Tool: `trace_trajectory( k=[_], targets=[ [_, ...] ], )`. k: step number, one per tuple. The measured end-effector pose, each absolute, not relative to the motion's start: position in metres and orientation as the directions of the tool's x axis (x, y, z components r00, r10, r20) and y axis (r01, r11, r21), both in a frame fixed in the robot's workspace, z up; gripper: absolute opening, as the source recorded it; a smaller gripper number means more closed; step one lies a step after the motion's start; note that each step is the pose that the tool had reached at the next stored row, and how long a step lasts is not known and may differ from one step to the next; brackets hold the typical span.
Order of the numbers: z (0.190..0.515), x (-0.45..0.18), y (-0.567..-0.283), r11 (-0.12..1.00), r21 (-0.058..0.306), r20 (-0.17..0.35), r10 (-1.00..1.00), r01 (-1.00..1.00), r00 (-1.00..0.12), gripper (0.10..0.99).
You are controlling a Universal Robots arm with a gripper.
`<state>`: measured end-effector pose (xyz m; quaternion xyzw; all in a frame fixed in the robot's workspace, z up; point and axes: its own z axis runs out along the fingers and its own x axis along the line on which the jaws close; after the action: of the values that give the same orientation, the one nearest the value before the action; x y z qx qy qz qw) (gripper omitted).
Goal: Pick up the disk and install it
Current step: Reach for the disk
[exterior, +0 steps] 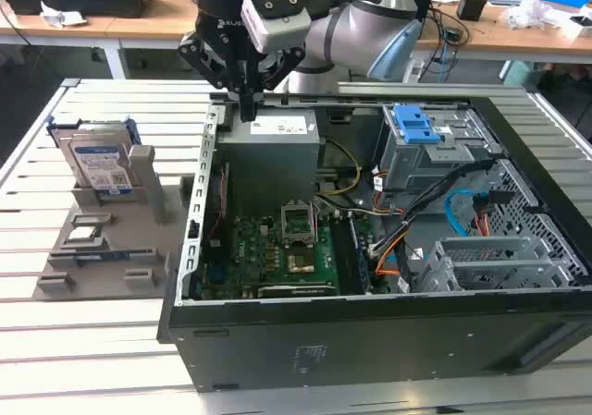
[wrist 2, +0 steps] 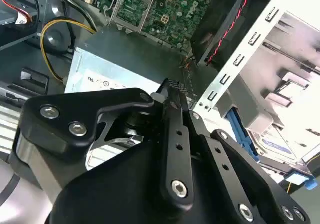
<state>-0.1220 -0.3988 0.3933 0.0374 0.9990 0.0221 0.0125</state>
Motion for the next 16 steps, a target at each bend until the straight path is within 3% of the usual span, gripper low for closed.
trace_trajectory(
  k=[16],
  targets=[
    [0.393,-0.196,-0.399,0.996,0.045,-0.023,0.075,0.074,-0.997,0.106]
  ],
)
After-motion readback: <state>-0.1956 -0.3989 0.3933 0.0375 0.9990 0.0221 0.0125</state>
